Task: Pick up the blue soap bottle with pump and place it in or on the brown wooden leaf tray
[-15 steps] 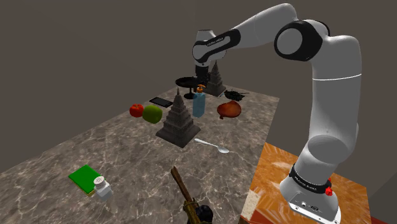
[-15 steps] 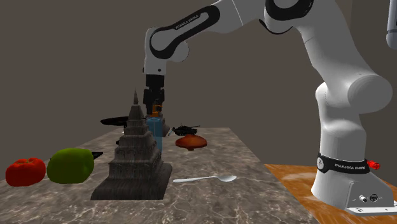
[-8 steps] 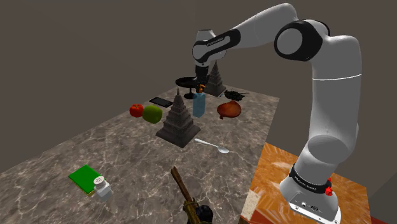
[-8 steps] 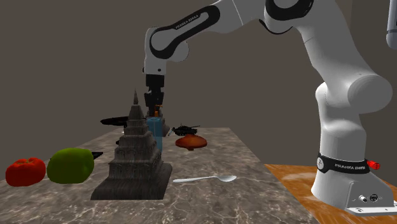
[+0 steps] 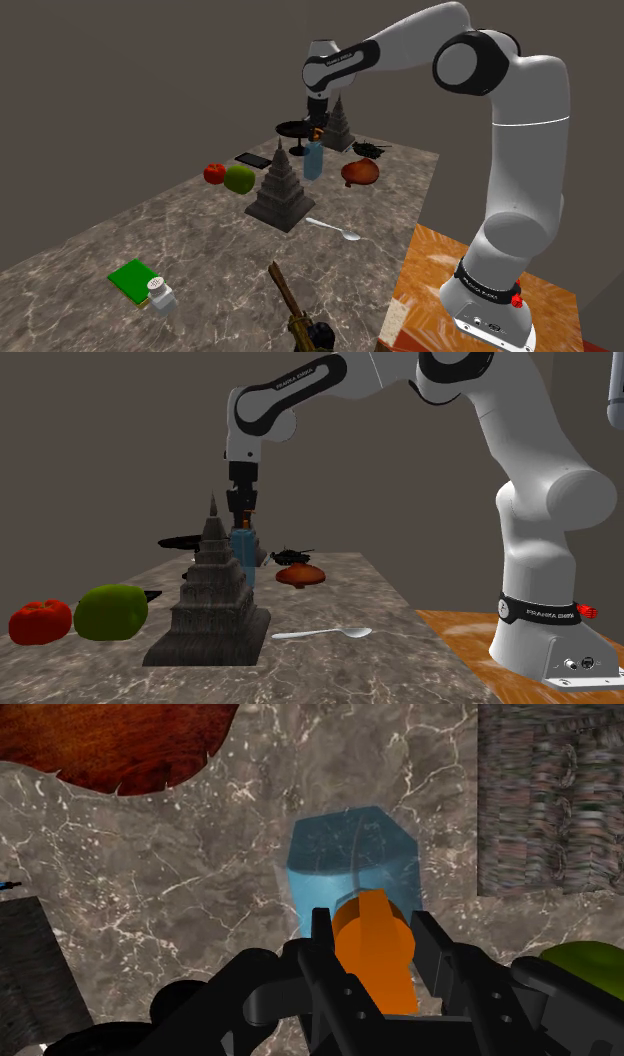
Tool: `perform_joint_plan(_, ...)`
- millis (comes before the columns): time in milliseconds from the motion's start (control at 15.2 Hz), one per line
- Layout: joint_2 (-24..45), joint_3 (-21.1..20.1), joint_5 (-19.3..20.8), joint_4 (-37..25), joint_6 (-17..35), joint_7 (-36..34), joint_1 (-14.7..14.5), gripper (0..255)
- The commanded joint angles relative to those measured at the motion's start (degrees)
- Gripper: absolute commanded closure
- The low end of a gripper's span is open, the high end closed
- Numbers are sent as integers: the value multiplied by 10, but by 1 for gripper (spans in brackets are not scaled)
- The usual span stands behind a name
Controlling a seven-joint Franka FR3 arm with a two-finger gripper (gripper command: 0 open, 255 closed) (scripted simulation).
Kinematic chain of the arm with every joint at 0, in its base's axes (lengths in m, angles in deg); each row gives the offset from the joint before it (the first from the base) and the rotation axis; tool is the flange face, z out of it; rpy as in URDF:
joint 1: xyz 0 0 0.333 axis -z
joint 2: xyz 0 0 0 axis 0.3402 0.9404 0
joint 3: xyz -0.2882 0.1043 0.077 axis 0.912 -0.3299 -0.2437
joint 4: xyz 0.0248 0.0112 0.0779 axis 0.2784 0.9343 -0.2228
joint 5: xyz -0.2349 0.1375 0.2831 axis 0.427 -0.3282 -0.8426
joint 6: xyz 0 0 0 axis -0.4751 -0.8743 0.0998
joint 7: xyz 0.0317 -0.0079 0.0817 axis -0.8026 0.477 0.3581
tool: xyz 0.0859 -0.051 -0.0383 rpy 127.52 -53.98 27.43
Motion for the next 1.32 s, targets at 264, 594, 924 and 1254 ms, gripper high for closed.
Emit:
perform_joint_plan(264, -12, 0, 1, -31, -43, 0, -1, 255)
perform_joint_plan(594, -16, 0, 1, -64, -79, 0, -1, 255)
perform_joint_plan(924, -16, 0, 1, -95, -111, 1, 0, 255)
perform_joint_plan(1254, -59, 18, -5, -66, -124, 55, 34, 255)
